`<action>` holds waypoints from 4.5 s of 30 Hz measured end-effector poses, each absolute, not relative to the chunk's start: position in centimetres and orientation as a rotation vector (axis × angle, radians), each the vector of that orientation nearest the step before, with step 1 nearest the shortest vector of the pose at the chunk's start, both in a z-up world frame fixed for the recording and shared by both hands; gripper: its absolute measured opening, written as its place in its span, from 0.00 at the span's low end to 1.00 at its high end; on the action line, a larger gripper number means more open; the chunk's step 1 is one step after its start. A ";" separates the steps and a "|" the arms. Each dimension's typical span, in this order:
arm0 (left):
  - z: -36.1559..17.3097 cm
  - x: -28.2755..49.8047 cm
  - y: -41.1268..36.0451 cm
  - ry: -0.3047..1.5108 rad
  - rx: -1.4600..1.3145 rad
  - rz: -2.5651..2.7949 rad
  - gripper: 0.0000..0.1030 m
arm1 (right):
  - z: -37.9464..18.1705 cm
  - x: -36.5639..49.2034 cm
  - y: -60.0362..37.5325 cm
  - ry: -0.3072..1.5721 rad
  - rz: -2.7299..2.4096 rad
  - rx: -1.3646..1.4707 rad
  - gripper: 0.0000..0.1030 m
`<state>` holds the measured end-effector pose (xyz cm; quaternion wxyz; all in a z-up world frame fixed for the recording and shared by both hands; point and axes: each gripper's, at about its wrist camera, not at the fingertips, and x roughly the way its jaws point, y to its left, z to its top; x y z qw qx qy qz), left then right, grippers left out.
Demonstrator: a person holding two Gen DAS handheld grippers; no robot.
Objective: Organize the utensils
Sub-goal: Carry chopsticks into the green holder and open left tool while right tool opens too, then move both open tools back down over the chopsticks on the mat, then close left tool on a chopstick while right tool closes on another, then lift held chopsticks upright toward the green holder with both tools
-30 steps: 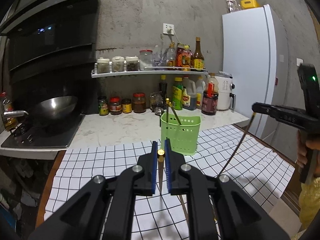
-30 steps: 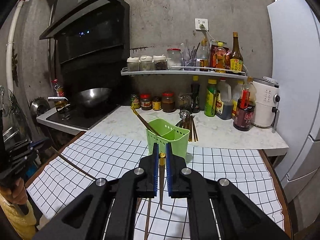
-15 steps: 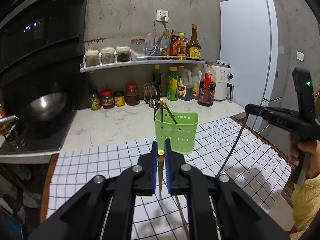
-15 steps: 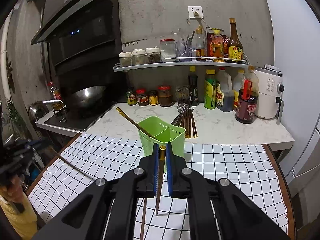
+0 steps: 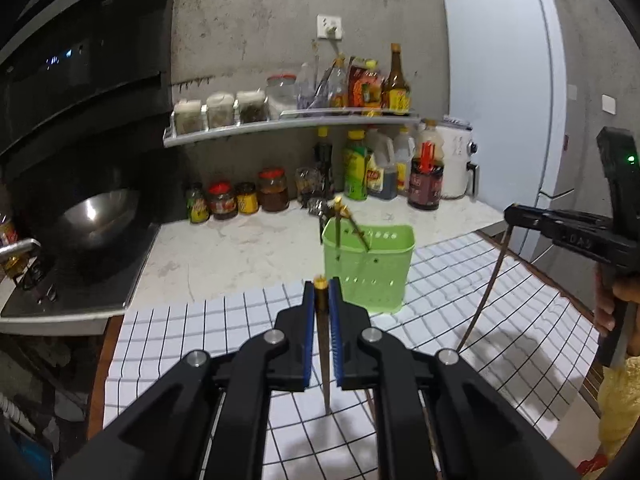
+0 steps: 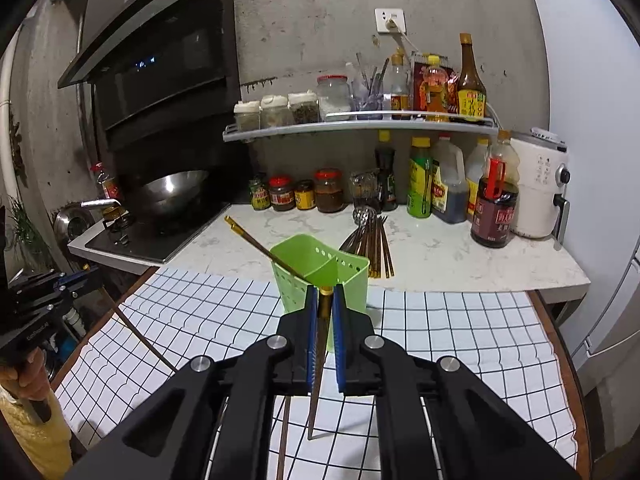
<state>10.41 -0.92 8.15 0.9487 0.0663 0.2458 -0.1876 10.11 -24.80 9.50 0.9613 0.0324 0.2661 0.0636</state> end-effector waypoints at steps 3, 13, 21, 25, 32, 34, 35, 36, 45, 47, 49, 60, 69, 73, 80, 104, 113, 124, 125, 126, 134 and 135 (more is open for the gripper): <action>7.0 10.9 -0.7 0.540 0.135 -0.377 0.07 | 8.7 10.2 -24.5 0.559 0.128 0.057 0.08; 4.3 10.6 -1.0 0.610 0.166 -0.369 0.06 | 4.9 9.5 -23.8 0.639 0.131 0.055 0.07; 9.7 12.3 -1.3 0.372 0.059 -0.357 0.06 | 9.0 9.7 -23.2 0.470 0.129 0.031 0.06; 13.2 16.1 -1.2 0.288 -0.004 -0.331 0.06 | 12.3 11.4 -22.6 0.349 0.091 -0.010 0.06; 15.6 23.3 -2.3 0.237 -0.136 -0.422 0.06 | 14.8 16.7 -22.7 0.230 0.021 -0.050 0.06; 15.0 25.6 -3.4 0.260 -0.157 -0.453 0.06 | 14.2 18.3 -23.0 0.246 0.024 -0.039 0.06; 14.7 26.4 -3.8 0.277 -0.163 -0.469 0.06 | 13.7 19.0 -23.0 0.259 0.025 -0.034 0.06; 14.1 27.4 -4.3 0.301 -0.169 -0.488 0.06 | 13.1 19.6 -23.0 0.279 0.026 -0.035 0.06; 7.8 31.0 -7.9 0.528 -0.077 -0.522 0.06 | 7.5 23.4 -22.8 0.478 0.055 -0.038 0.08; 7.2 30.8 -7.8 0.544 -0.074 -0.523 0.08 | 7.0 23.4 -23.0 0.505 0.056 -0.036 0.21; 7.7 29.9 -7.6 0.528 -0.073 -0.530 0.24 | 7.5 22.2 -23.3 0.495 0.052 -0.030 0.40; 12.1 19.4 -4.3 0.396 0.007 -0.418 0.37 | 5.7 13.7 -24.3 0.547 0.070 -0.024 0.48; -1.6 16.3 -1.9 0.788 0.016 -0.271 0.37 | -4.7 21.1 -22.5 0.787 0.103 0.011 0.47; -4.7 16.1 -1.2 0.859 -0.001 -0.269 0.37 | -6.1 23.5 -22.1 0.814 0.066 -0.017 0.46; -5.0 15.2 -1.2 0.858 0.022 -0.283 0.37 | -6.4 25.2 -25.0 0.801 -0.052 0.022 0.46; -9.1 5.8 -6.2 0.966 0.181 -0.475 0.37 | -7.4 3.6 -19.5 0.872 0.220 0.003 0.46; -9.8 2.1 -4.7 0.940 0.184 -0.430 0.37 | -8.9 -0.6 -19.1 0.850 0.210 0.021 0.28; -9.9 1.8 -5.4 0.923 0.223 -0.338 0.11 | -9.3 -1.5 -18.3 0.792 0.180 -0.019 0.22; -9.9 1.8 -5.4 0.915 0.231 -0.331 0.09 | -9.3 -1.5 -18.2 0.791 0.183 -0.024 0.18; -9.9 1.7 -5.5 0.910 0.239 -0.326 0.08 | -9.3 -1.6 -17.9 0.788 0.185 -0.041 0.16; -9.1 1.8 -4.3 0.862 0.213 -0.343 0.07 | -7.9 -1.4 -19.2 0.782 0.184 0.028 0.07; -8.2 1.9 -3.7 0.829 0.188 -0.339 0.07 | -7.3 -1.5 -19.6 0.768 0.184 0.038 0.07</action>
